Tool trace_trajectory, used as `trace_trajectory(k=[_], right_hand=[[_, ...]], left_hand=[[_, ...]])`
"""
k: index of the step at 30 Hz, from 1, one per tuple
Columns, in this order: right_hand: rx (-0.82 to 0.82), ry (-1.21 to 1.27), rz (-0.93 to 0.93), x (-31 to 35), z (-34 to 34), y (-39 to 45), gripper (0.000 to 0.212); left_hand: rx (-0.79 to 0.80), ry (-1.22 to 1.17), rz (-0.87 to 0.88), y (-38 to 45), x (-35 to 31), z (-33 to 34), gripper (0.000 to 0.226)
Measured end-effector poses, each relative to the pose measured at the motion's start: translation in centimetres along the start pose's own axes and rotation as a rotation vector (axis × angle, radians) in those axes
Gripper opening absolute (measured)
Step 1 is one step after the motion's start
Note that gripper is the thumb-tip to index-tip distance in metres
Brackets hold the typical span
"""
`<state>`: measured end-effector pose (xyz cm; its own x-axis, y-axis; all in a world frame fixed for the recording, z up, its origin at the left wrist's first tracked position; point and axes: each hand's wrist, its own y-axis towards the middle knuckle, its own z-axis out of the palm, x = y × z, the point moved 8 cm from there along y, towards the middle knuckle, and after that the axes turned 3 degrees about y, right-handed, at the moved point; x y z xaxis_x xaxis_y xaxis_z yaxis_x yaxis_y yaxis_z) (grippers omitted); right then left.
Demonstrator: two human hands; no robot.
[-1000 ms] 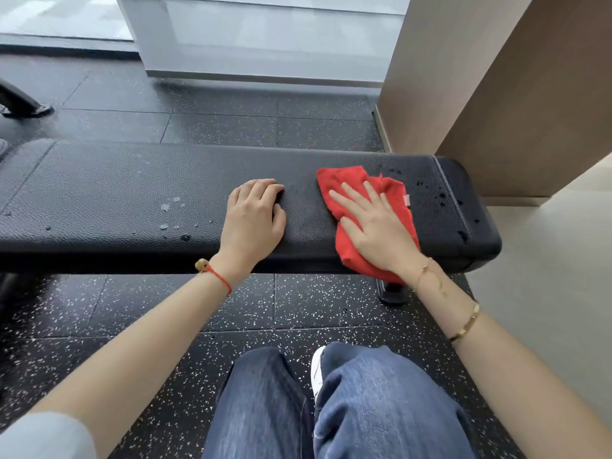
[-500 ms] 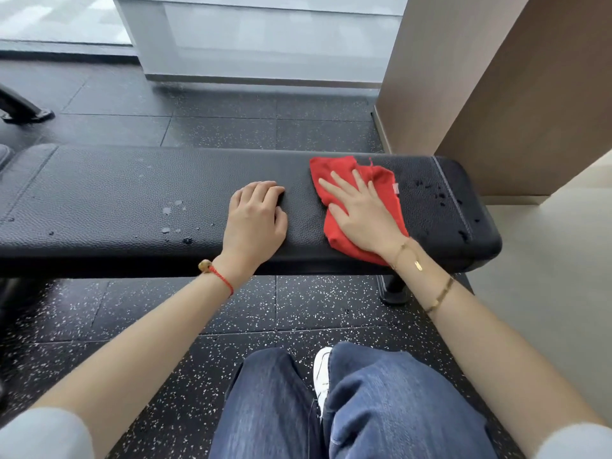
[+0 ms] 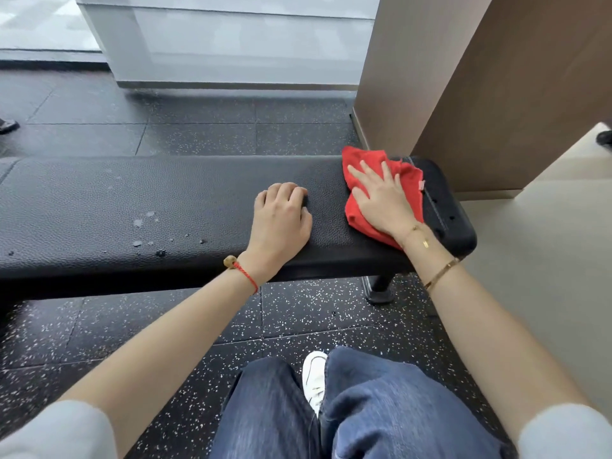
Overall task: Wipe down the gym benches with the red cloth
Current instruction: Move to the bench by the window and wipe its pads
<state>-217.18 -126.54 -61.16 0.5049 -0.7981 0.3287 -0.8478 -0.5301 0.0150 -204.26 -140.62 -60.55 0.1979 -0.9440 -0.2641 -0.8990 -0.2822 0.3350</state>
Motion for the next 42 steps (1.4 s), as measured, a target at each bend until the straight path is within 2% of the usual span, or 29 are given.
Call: trace_trajectory(k=[3, 7, 10, 13, 21, 28, 31, 35, 38, 42], right_hand=[[-0.039, 0.008, -0.041, -1.0, -0.1, -3.6, 0.050], [-0.129, -0.020, 0.118, -6.4, -1.6, -6.5, 0.049], [-0.116, -0.049, 0.232, -9.6, -2.9, -4.4, 0.048], [-0.077, -0.019, 0.262, -9.8, -3.1, -1.5, 0.049], [-0.119, -0.002, 0.117, -8.8, -2.1, -7.0, 0.049], [-0.016, -0.025, 0.172, -7.6, -2.3, 2.2, 0.049], [0.002, -0.009, 0.070, -3.2, -0.9, 3.2, 0.050], [-0.002, 0.051, -0.130, 0.7, 0.5, -1.9, 0.050], [-0.032, 0.074, -0.174, -0.8, 0.1, -5.8, 0.049], [-0.058, 0.044, 0.005, -6.9, -1.8, -4.6, 0.048]], left_hand=[[-0.004, 0.001, 0.037, 0.6, -1.1, 0.6, 0.032], [-0.004, -0.021, 0.062, 1.1, -2.1, 1.1, 0.032], [0.006, 0.005, 0.068, 1.1, -2.3, 1.5, 0.033], [0.001, 0.009, 0.059, 1.1, -2.3, 1.5, 0.033], [-0.028, 0.007, 0.066, 0.8, -2.4, 1.5, 0.033], [-0.032, 0.027, 0.069, 0.9, -2.6, 1.5, 0.034], [-0.033, 0.030, 0.068, 0.9, -2.6, 1.5, 0.034], [-0.022, 0.020, 0.069, 0.9, -2.5, 1.5, 0.035], [-0.019, -0.010, 0.077, 0.7, -2.3, 1.4, 0.035], [-0.012, -0.028, 0.085, 0.6, -2.4, 1.5, 0.037]])
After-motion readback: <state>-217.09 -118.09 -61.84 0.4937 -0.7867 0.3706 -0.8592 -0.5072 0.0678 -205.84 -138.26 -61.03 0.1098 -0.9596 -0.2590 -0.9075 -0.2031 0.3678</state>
